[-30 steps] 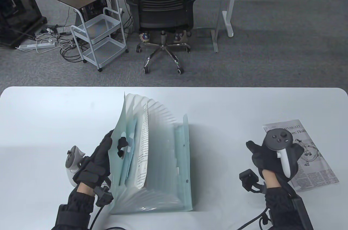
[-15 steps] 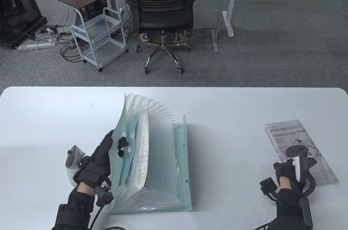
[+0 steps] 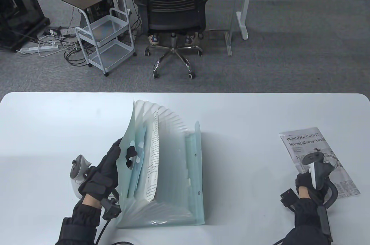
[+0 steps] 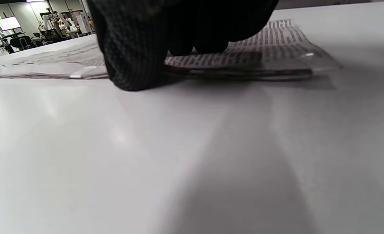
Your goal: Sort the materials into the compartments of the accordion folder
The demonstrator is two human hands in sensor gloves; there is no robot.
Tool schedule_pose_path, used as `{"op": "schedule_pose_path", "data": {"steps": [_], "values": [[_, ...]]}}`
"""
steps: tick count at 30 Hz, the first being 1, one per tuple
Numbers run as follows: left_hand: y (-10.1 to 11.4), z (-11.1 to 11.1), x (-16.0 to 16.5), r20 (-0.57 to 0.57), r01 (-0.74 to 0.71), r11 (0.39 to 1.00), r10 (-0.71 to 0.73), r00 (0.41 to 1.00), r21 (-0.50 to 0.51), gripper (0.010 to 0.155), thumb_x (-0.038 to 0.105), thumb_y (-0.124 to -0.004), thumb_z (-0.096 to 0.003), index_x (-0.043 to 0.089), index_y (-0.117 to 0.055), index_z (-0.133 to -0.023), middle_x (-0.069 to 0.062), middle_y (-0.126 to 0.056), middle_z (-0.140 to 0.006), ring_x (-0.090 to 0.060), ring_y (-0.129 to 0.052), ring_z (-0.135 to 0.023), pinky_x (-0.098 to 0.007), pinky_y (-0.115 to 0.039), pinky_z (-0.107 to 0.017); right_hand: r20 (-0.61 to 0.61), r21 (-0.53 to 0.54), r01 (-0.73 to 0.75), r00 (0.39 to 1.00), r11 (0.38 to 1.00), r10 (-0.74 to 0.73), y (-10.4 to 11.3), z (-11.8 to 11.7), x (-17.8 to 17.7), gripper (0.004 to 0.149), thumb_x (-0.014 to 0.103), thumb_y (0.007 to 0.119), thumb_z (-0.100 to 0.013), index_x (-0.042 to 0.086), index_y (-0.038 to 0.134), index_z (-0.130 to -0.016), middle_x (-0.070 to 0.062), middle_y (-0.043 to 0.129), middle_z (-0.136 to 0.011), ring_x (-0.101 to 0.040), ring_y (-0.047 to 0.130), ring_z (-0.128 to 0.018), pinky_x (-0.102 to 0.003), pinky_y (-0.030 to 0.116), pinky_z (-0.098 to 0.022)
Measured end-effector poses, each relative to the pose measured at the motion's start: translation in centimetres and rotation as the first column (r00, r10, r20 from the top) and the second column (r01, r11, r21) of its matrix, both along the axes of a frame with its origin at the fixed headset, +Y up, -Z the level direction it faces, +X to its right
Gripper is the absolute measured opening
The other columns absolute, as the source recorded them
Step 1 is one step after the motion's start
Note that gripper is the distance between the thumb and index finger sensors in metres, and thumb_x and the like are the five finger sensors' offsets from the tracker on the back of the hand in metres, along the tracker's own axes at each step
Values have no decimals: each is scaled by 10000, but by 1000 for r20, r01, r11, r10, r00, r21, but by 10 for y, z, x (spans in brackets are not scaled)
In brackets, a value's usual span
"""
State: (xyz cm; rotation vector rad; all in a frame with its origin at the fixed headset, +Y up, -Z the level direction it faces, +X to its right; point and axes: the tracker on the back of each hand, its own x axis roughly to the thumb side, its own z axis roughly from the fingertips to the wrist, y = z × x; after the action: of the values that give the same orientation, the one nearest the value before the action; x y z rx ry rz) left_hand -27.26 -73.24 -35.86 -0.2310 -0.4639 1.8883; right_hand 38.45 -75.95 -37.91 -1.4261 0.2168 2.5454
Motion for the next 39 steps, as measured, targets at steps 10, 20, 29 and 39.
{"op": "schedule_pose_path", "data": {"steps": [10, 20, 29, 39], "values": [[0, 0, 1, 2, 0, 1000, 0, 1000, -1, 698, 455, -533, -752, 60, -226, -1239, -237, -532, -1146, -554, -131, -1157, -702, -173, -717, -34, -114, -244, 970, 963, 242, -7, -10, -15, 515, 220, 758, -580, 288, 595, -1064, 14, 678, -1113, -203, 785, -979, -375, 701, -755], [0, 0, 2, 4, 4, 1000, -4, 1000, -2, 697, 454, -531, -753, 59, -226, -1239, -234, -530, -1147, -553, -130, -1157, -699, -171, -718, -34, -87, -197, 980, 976, 195, -10, -12, -11, 374, 185, 731, -606, 212, 721, -979, -60, 598, -1173, -214, 789, -957, -401, 700, -747], [0, 0, 3, 6, 1, 1000, -1, 1000, -3, 696, 454, -531, -753, 62, -225, -1239, -236, -530, -1147, -550, -129, -1159, -697, -168, -718, -20, 38, -96, 995, 995, 97, 6, -8, -11, 377, 184, 610, -639, 207, 627, -1015, -131, 688, -1130, -402, 720, -1027, -592, 600, -744], [0, 0, 4, 7, 1, 1000, -1, 1000, -4, 696, 453, -530, -754, 62, -221, -1240, -235, -526, -1148, -551, -126, -1158, -696, -164, -718, -24, 179, -75, 996, 981, 80, 40, -2, -17, 460, 217, 495, -636, 113, 395, -1073, -187, 660, -966, -339, 740, -818, -627, 558, -702]]}}
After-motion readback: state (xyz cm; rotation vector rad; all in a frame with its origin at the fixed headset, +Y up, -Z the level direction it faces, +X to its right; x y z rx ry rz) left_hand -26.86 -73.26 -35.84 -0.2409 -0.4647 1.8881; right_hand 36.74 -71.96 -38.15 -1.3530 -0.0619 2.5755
